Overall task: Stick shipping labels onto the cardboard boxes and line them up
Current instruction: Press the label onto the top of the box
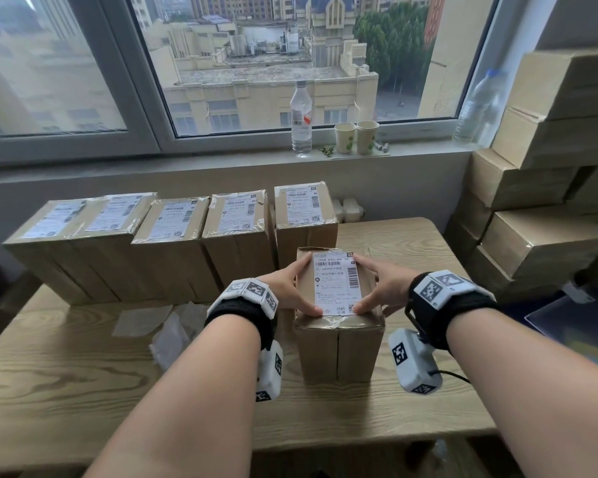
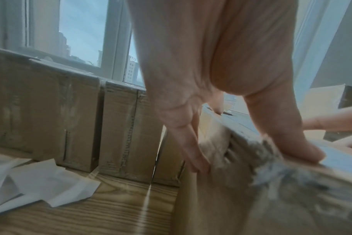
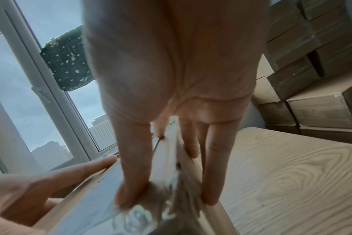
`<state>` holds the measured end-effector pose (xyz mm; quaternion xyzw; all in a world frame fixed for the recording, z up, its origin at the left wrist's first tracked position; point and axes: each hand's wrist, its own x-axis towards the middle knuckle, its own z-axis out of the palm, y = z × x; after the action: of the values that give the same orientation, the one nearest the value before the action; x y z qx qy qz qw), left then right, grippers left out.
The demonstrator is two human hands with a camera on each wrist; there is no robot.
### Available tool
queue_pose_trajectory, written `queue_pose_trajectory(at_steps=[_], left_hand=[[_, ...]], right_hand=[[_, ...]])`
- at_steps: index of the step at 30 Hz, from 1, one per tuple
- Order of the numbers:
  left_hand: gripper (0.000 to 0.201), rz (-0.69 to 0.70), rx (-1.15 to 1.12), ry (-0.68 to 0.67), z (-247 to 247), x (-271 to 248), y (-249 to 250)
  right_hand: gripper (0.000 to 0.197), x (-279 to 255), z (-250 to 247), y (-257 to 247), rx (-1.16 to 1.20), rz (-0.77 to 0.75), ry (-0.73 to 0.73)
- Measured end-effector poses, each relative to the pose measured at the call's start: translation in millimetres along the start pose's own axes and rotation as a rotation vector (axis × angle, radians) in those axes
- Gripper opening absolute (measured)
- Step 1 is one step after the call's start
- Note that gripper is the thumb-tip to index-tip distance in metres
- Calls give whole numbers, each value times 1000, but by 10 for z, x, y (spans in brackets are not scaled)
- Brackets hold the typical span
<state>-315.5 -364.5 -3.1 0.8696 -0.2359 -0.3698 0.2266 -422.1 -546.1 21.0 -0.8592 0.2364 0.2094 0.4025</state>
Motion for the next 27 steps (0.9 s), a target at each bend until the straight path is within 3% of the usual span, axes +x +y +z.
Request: queue_pose_trajectory(at_steps=[4,9,12,15,18,21,24,27], left_hand=[[114,13,-88,-23,27,-50,49],[100,62,-134,-18,117,-125,138],[99,27,-221,34,135,-105,69],[98,-2,-324,126,164,-104,74],[82,4,-305,175,186,-129,137],[64,-16,-385,143,209,-157,224],[55,-14,-432,120,220,-147,325],[49,7,-446,96,226,-112,452]], right_hand=[[105,-8,20,19,94,5,-18],[103,-32,117,16,7,-28,47],[93,-44,143,33,88,-49,66],[96,-41,160,49,129,-35,152],[67,-64,161,82,102,-28,200],[40,-114,109,123,17,-45,226],[28,-157,21,185,-6,-31,250],[29,-175,-95,285,7,-2,304]])
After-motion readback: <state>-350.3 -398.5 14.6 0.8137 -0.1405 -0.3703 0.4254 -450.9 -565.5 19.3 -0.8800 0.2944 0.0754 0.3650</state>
